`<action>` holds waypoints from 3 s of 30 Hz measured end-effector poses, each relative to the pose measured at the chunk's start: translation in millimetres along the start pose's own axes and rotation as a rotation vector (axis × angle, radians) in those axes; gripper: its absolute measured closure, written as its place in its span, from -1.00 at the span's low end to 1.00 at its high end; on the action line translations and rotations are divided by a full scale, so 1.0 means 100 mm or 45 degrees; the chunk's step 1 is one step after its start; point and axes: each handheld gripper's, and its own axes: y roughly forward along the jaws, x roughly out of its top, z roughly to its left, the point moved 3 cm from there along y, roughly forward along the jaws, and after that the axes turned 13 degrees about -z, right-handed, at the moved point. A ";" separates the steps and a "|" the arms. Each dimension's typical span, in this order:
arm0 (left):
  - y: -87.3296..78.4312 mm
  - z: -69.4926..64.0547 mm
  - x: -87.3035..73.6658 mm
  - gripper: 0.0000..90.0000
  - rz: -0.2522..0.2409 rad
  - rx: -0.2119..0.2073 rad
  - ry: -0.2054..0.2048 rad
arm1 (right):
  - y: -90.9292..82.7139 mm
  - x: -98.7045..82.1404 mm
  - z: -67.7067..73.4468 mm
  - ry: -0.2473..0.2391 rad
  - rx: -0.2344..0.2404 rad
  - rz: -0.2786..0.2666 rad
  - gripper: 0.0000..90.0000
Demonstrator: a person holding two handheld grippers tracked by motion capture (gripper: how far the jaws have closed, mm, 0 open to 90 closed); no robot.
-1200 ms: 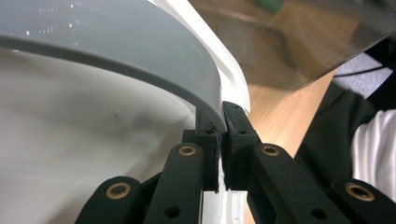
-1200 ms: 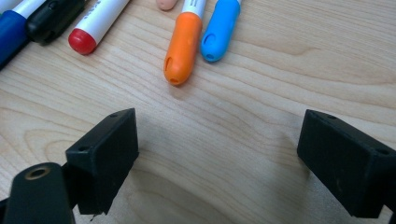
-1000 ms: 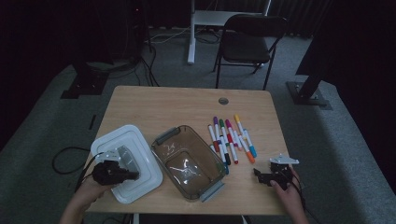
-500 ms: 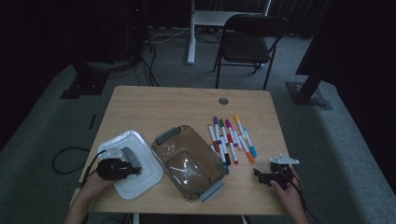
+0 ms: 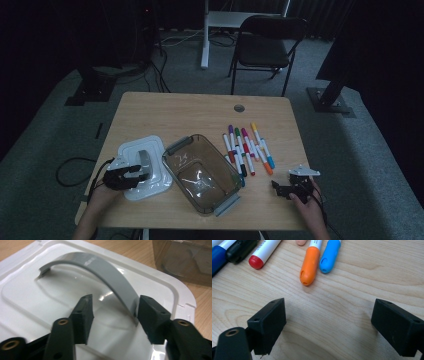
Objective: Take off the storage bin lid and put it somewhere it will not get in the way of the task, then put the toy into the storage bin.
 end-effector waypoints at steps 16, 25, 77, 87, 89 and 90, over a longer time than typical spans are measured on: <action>-0.47 0.14 -0.15 -0.99 0.024 0.270 -0.165 | 0.00 0.00 0.00 -0.001 0.001 0.000 -0.73; -0.67 0.24 -0.29 -0.99 0.019 0.503 -0.251 | 0.00 0.00 0.00 -0.002 0.000 0.000 -0.73; -0.61 0.33 -0.45 -0.99 0.120 0.636 -0.211 | -0.15 0.23 0.00 0.073 -0.056 -0.023 -0.38; -0.61 0.33 -0.45 -0.99 0.118 0.636 -0.212 | -0.19 0.52 0.02 0.056 -0.042 -0.091 -0.37; -0.61 0.33 -0.45 -0.99 0.118 0.637 -0.212 | -0.19 0.58 0.01 0.053 -0.047 -0.107 -0.37; -0.61 0.33 -0.45 -0.99 0.120 0.636 -0.211 | -0.19 0.61 0.01 0.051 -0.044 -0.114 -0.37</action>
